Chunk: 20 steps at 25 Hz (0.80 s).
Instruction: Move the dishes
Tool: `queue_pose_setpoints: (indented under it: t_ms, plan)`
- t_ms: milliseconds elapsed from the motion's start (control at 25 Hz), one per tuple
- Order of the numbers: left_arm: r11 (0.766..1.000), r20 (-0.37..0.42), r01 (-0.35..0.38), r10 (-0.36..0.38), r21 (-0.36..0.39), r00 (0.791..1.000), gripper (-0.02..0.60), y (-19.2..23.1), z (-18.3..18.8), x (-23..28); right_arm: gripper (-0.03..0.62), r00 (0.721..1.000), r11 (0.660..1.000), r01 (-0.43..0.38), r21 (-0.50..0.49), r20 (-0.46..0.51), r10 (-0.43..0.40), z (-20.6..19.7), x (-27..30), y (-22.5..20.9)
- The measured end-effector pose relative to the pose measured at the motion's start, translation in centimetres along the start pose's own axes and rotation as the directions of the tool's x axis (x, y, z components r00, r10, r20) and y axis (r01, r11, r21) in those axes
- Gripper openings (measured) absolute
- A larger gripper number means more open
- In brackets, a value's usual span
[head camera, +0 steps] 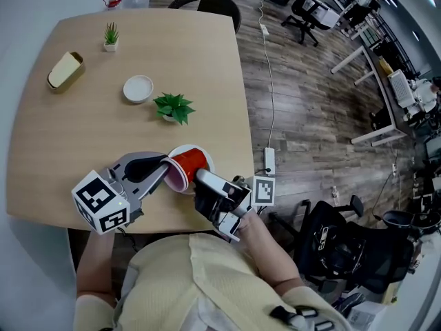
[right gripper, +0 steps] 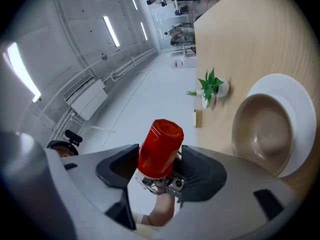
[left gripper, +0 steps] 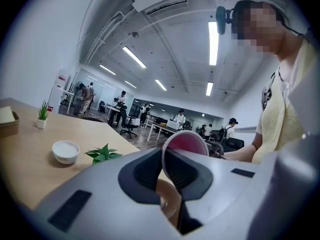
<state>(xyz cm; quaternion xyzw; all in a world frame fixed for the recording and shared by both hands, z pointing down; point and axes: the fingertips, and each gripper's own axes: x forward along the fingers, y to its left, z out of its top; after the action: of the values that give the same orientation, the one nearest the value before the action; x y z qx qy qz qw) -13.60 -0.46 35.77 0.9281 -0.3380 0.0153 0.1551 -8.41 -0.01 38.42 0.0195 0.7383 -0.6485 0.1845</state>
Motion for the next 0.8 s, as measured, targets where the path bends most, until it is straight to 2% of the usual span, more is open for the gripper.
queue_pose_setpoints:
  t_ms: [240,400,640,800]
  plan:
    - [1.000,-0.006,0.015,-0.016,-0.016,1.000,0.032,1.6,0.1,-1.0,0.268,0.997,0.998,0.054,-0.025,0.062,-0.053,-0.4,0.4,-0.3]
    - [1.000,-0.049,0.011,-0.011,0.012,0.999,0.032,3.6,0.0,-0.5,0.268,0.990,0.987,0.120,-0.108,0.086,-0.111,-0.4,0.3,-0.8]
    - [0.998,-0.131,-0.033,0.040,0.054,0.991,0.032,4.2,0.7,2.4,0.268,0.977,0.950,0.204,-0.236,0.117,-0.180,0.9,-1.9,-0.2]
    - [0.994,-0.188,-0.071,0.086,0.083,0.978,0.032,4.8,1.6,5.9,0.265,0.962,0.903,0.272,-0.333,0.098,-0.253,2.6,-3.9,-0.2]
